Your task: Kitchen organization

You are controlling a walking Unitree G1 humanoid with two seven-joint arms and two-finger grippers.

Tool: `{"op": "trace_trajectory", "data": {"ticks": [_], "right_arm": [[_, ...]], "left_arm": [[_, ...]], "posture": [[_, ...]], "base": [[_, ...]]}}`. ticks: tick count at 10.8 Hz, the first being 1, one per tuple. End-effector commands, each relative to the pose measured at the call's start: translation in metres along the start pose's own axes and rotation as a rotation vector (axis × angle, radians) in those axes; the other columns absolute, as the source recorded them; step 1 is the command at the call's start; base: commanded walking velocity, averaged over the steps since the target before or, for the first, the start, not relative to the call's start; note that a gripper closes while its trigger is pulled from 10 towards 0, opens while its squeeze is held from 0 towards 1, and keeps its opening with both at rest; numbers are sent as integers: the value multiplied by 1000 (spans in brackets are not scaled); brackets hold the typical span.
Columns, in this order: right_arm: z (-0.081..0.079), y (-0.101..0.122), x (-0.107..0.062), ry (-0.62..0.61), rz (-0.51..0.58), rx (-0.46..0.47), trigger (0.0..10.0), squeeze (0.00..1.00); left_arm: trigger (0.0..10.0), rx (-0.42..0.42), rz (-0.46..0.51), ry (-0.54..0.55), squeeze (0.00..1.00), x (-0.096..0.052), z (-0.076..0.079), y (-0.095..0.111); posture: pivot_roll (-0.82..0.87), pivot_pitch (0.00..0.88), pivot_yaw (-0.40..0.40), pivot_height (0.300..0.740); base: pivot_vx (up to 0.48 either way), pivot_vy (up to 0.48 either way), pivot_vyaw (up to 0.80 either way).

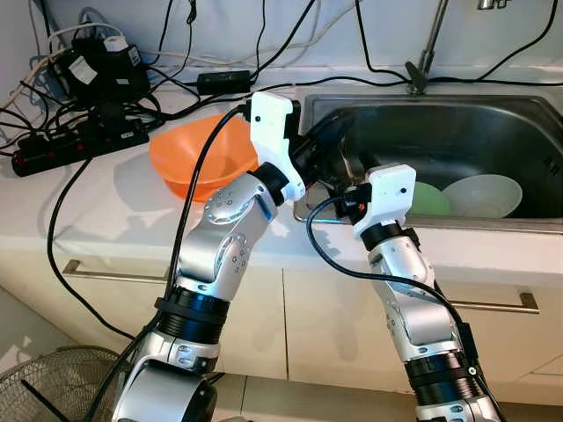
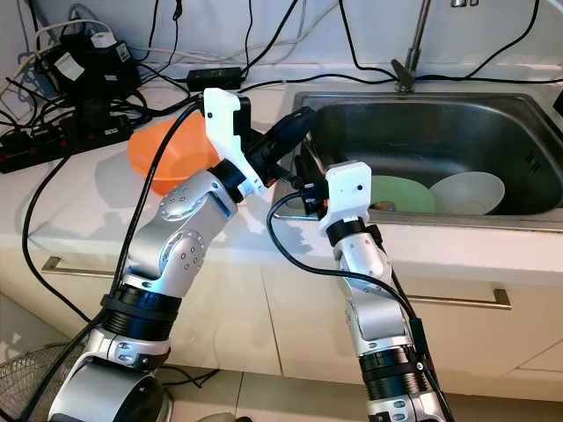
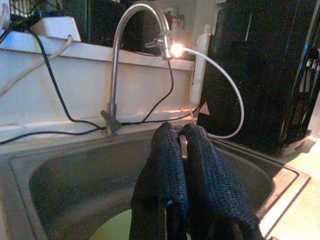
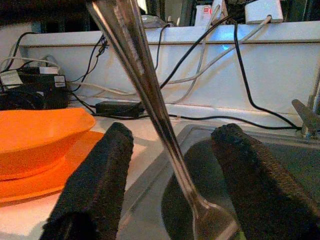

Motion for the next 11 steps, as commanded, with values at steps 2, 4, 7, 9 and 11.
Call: {"op": "trace_trajectory", "data": {"ticks": [2, 4, 7, 9, 11], "right_arm": [[-3, 0, 5, 19, 0, -8, 0, 0], [-4, 0, 7, 27, -4, -17, 0, 0], [-4, 1, 7, 29, 2, -14, 0, 0], [-5, 1, 8, 33, 6, -13, 0, 0], [-5, 1, 8, 34, 5, -12, 0, 0]], "left_arm": [[10000, -3, 21, 2, 0, -2, -2, 6], [10000, 3, 20, -5, 0, -2, -2, 6], [10000, -8, 14, -54, 0, -3, 6, 5], [10000, -4, 9, -54, 0, -4, 6, 4], [10000, -3, 12, -48, 0, -4, 5, 4]], "posture": [[18, 0, 84, 740], [17, 0, 83, 740], [20, 0, 82, 740], [21, 0, 82, 740], [21, 0, 79, 740]], "base": [[0, 0, 0], [0, 0, 0], [0, 0, 0], [0, 0, 0], [0, 0, 0]]}}
Point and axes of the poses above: a point about 5 cm out from each wrist's last joint towards the gripper, its own x axis pointing out of the wrist towards the gripper, its own y axis along the axis of the wrist's last joint, z = x × y, the point moved 2 cm from there along x, pointing out of the wrist towards the gripper, and after that the axes turned 11 degrees about x, right-handed, at the moved point
